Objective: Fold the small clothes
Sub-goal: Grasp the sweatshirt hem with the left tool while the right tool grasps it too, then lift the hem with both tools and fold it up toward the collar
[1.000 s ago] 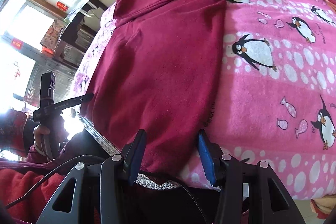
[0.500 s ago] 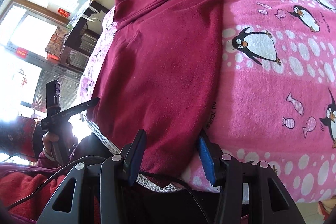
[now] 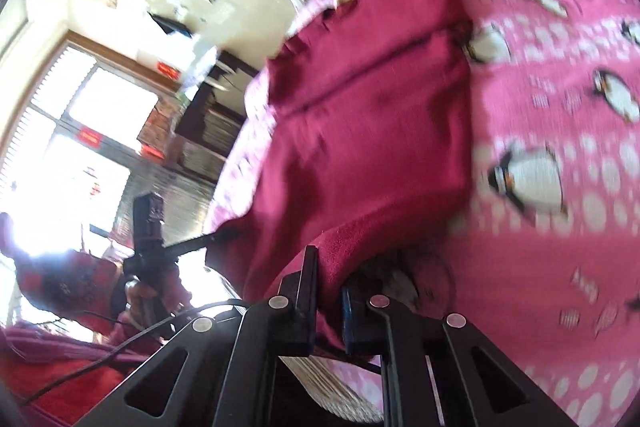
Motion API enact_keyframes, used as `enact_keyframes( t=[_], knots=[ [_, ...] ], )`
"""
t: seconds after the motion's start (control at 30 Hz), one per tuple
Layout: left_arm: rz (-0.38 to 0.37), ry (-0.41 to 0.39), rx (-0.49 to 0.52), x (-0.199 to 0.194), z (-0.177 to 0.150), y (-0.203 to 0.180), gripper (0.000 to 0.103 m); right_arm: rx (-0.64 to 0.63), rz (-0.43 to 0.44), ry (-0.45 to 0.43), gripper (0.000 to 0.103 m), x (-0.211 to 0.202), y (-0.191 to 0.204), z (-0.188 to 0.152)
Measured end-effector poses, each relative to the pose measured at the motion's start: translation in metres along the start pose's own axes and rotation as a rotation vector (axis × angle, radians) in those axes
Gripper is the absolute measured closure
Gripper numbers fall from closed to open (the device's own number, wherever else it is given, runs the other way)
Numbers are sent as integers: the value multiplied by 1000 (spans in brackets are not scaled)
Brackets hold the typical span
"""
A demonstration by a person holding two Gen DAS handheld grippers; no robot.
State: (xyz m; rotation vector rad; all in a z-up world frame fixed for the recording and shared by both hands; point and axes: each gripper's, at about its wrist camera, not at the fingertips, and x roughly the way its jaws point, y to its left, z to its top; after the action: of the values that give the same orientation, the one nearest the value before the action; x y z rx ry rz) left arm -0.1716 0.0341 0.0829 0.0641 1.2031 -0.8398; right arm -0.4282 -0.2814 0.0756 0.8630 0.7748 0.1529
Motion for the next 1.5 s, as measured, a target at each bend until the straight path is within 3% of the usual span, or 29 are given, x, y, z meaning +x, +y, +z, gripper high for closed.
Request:
enact_keyframes(
  t=[0.1, 0.23, 0.53, 0.7, 0.77, 0.83, 0.9, 0.93, 1.0, 1.07, 1.2, 1.33, 1.5],
  knots=[
    [-23, -60, 11, -3, 38, -6, 97, -2, 38, -71, 94, -5, 1, 35],
    [-14, -130, 52, 5, 96, -17, 97, -39, 16, -136, 95, 2, 3, 86],
    [2, -184, 1, 39, 207, -14, 97, -35, -107, -216, 95, 30, -12, 193],
    [46, -221, -24, 54, 250, -6, 97, 26, -122, -280, 95, 37, -36, 248],
    [40, -192, -85, 69, 264, 7, 96, 72, -130, -301, 95, 45, -50, 267],
    [-1, -145, -148, 78, 273, 20, 94, 161, -177, -265, 87, 59, -71, 284],
    [-26, -136, -149, 77, 277, 24, 87, 212, -192, -248, 83, 61, -81, 290],
    [-26, -137, -136, 73, 277, 23, 83, 214, -173, -272, 74, 55, -81, 290],
    [7, -179, -99, 61, 277, 19, 46, 194, -185, -321, 57, 39, -76, 286],
    [41, -271, -79, 43, 275, 16, 35, 143, -218, -348, 57, 23, -64, 279],
    [21, -279, -54, 34, 275, 9, 35, -53, -260, -320, 57, 16, -30, 256],
    [19, -314, -13, 30, 250, -1, 35, -229, -323, -218, 61, 51, -6, 237],
    [53, -293, 47, 46, 230, -12, 35, -286, -388, -195, 61, 93, -10, 257]
  ],
)
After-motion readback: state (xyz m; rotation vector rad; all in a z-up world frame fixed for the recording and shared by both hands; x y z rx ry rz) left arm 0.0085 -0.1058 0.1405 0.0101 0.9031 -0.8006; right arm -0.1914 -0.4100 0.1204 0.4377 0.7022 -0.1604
